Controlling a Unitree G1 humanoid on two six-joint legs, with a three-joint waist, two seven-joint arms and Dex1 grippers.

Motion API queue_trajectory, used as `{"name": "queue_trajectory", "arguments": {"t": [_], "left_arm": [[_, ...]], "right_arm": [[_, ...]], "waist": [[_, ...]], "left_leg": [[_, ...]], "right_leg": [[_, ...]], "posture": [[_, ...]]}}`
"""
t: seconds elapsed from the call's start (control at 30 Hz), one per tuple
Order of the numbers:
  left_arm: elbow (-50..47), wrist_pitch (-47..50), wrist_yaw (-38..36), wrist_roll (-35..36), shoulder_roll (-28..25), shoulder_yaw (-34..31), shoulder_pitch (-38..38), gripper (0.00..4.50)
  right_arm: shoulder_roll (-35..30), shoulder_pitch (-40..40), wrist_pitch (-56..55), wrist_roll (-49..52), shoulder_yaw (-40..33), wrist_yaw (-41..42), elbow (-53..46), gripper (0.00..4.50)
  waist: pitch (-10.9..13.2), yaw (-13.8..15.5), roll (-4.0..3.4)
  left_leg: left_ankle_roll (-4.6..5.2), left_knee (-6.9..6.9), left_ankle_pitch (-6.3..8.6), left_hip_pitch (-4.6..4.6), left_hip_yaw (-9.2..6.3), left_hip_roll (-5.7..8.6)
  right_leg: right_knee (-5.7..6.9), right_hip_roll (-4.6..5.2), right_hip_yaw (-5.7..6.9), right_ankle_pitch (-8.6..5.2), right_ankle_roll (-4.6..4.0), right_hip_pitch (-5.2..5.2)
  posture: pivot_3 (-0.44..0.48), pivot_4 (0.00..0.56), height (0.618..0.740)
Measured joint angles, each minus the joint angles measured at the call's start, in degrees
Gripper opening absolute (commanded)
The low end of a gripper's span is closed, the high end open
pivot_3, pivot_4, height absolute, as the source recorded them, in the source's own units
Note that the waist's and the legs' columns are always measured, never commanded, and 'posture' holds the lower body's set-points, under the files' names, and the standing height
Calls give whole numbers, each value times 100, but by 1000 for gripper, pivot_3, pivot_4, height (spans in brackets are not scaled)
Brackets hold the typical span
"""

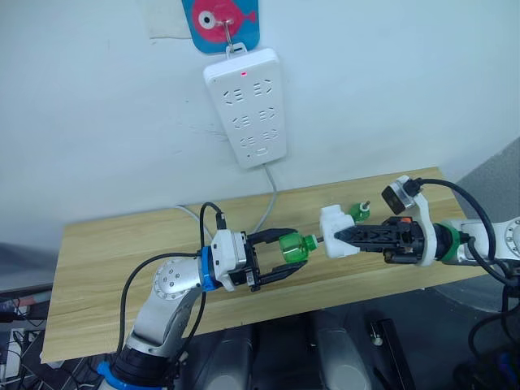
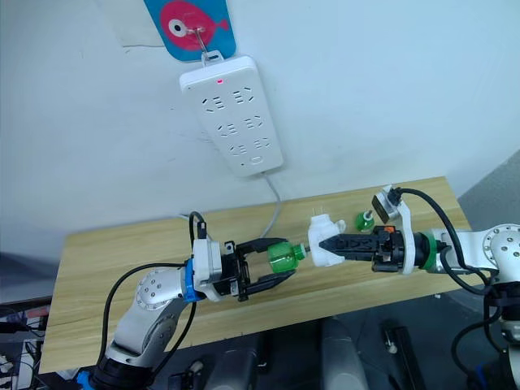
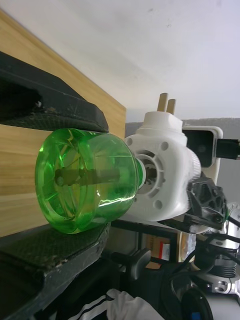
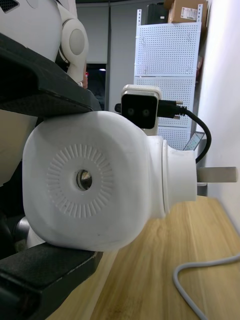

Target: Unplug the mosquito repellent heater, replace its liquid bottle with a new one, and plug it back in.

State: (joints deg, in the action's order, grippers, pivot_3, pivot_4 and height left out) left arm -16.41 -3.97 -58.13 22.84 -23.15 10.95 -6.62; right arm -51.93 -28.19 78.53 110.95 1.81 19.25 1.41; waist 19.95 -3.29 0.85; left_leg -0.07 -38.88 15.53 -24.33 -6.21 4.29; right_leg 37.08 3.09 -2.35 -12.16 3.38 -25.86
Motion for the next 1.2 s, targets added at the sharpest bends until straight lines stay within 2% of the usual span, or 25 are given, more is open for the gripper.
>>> {"name": "queue_trajectory", "arguments": {"t": [1.2], "left_arm": [[286,-41,-386,63,-21,-78,-220,2259]], "right_arm": [[138,-385,-46,-55,505,-167,-37,2955]], "waist": [[0,0,0]], "left_leg": [[0,0,0,-1,-2,0]], "right_leg": [[0,1,1,0,0,-2]], "posture": [[-88,357,740]]}}
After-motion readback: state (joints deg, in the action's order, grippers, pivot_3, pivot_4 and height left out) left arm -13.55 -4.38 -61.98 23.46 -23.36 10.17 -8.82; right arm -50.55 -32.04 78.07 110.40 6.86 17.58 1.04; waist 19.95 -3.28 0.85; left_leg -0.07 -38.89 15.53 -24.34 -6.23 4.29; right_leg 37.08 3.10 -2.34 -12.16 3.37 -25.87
